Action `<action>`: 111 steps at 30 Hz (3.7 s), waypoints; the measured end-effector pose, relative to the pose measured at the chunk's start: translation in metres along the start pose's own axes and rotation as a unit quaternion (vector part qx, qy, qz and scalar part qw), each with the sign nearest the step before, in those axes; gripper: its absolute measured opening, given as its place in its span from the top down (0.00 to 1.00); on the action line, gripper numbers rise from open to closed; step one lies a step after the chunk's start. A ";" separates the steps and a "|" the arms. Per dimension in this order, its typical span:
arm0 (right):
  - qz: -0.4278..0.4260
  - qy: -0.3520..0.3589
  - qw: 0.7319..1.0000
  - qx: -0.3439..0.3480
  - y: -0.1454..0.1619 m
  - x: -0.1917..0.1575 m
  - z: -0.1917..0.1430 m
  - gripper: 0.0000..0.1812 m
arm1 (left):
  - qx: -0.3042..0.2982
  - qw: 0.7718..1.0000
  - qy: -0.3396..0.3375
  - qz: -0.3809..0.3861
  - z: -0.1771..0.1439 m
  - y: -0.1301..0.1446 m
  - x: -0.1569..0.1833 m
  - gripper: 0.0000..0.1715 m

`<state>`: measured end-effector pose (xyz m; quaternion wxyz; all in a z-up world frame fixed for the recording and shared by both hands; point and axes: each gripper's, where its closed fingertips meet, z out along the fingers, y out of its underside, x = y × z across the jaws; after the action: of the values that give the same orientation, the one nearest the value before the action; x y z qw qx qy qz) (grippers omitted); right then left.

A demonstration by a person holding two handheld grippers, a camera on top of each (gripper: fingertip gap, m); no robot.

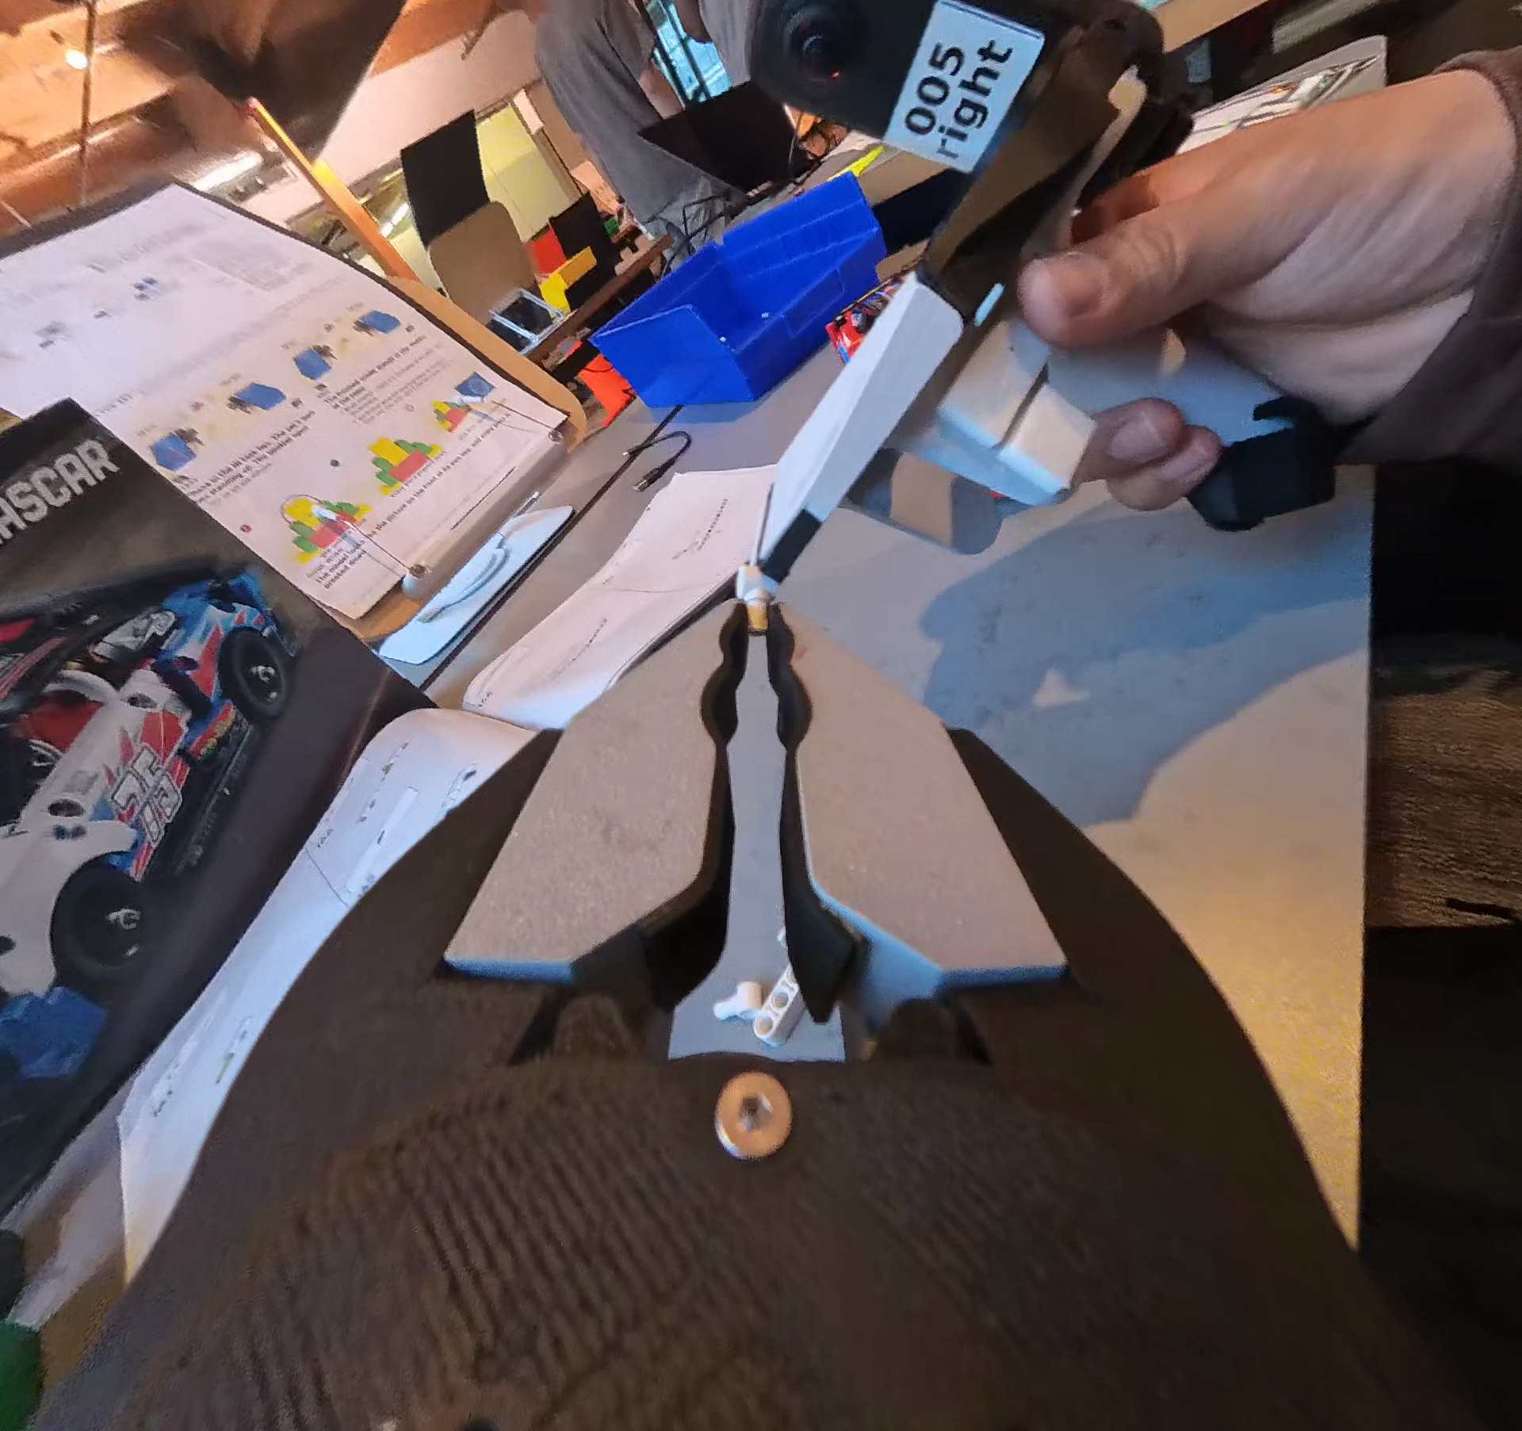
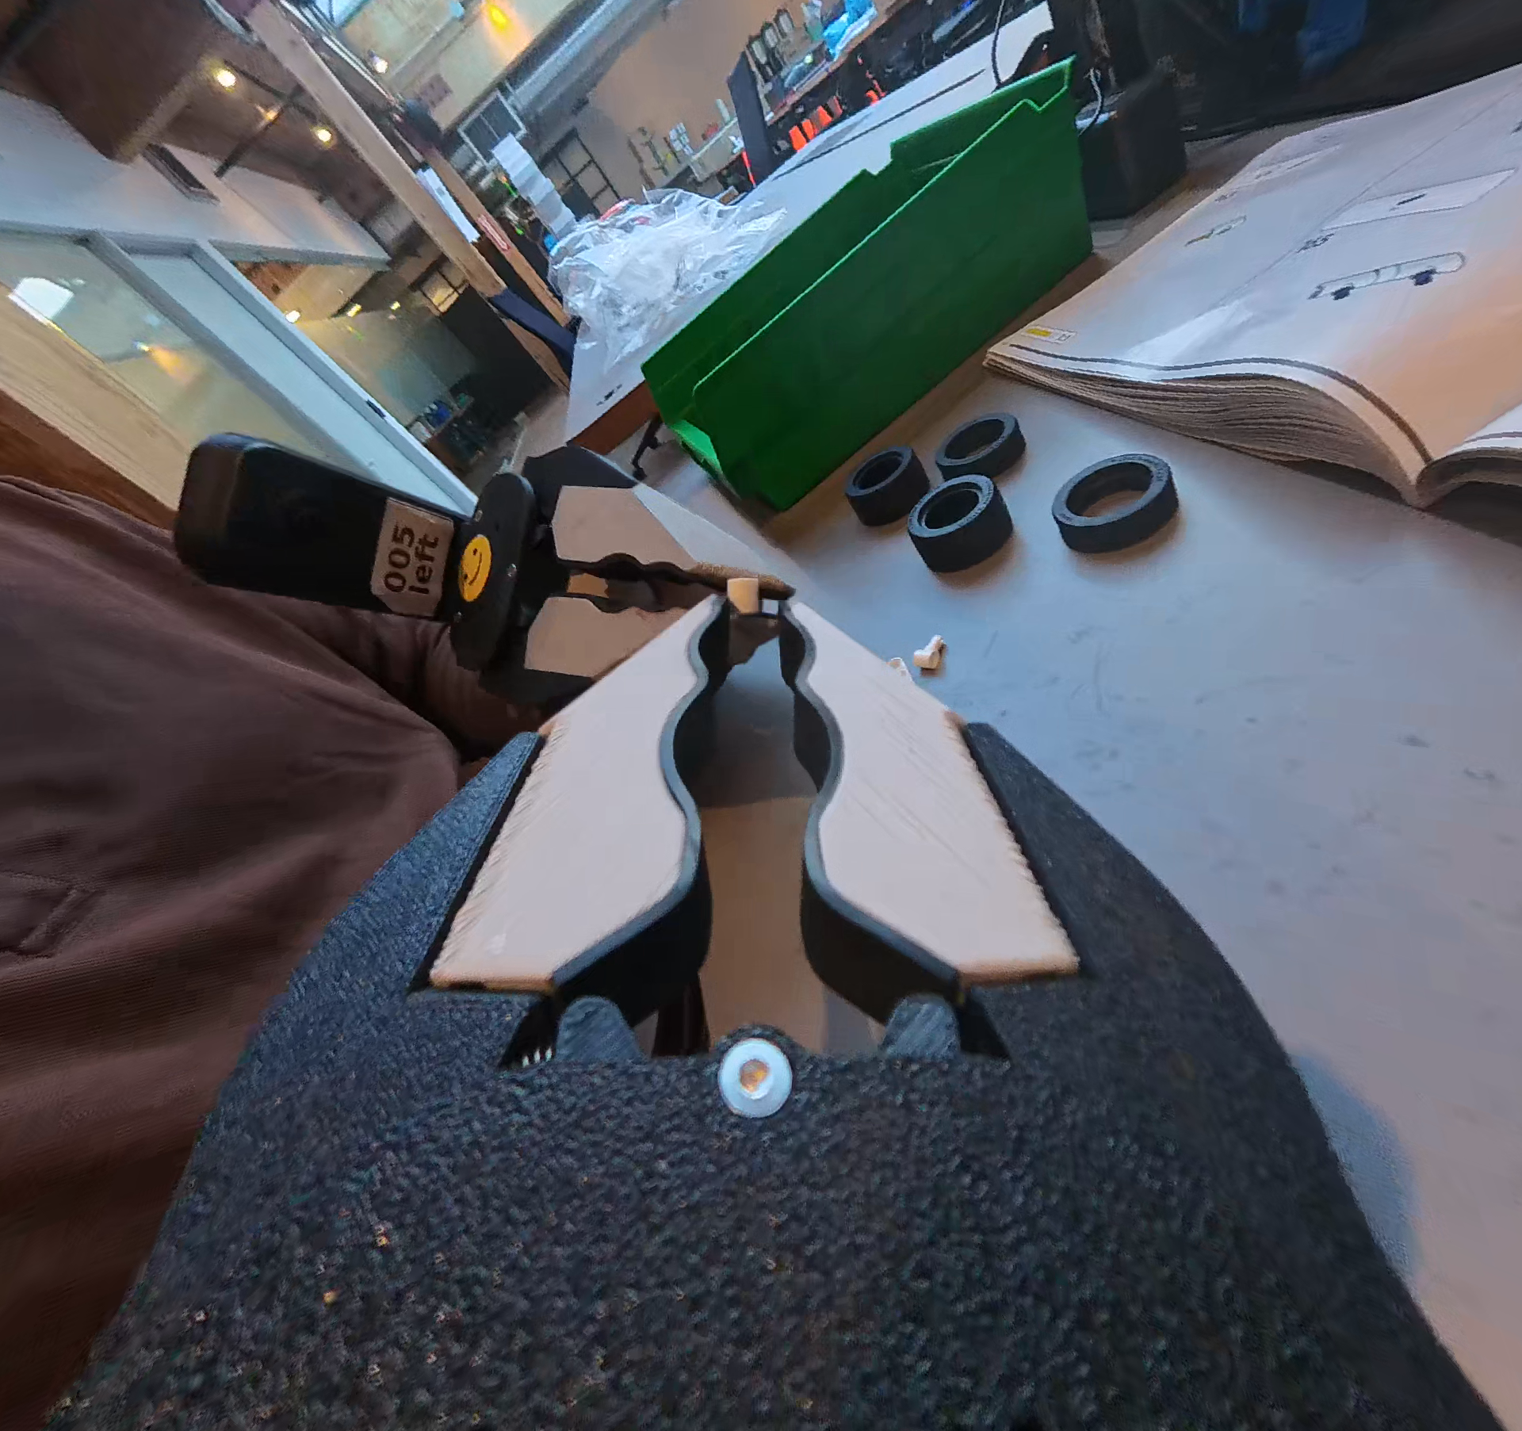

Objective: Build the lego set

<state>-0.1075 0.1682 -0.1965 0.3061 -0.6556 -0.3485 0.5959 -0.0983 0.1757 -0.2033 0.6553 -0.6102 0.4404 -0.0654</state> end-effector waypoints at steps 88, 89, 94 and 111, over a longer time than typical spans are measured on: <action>-0.314 0.075 0.942 -0.086 0.025 0.009 0.003 0.97 | -0.027 0.952 0.283 -0.117 0.002 0.025 0.031 0.99; -0.321 0.079 0.938 -0.099 0.027 0.009 0.002 0.97 | -0.032 0.951 0.286 -0.115 0.002 0.026 0.033 0.99; -0.351 0.096 0.919 -0.155 0.034 0.009 0.000 0.96 | -0.033 0.955 0.282 -0.081 0.002 0.026 0.039 0.99; -0.320 0.158 0.885 -0.299 0.063 0.063 -0.003 0.96 | -0.224 0.902 0.364 -0.060 0.004 0.097 0.040 0.90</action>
<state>-0.0958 0.1847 -0.2835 0.3210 -0.6544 -0.6478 0.2216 -0.1154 0.1773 -0.3072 0.2906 -0.6999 0.6135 -0.2218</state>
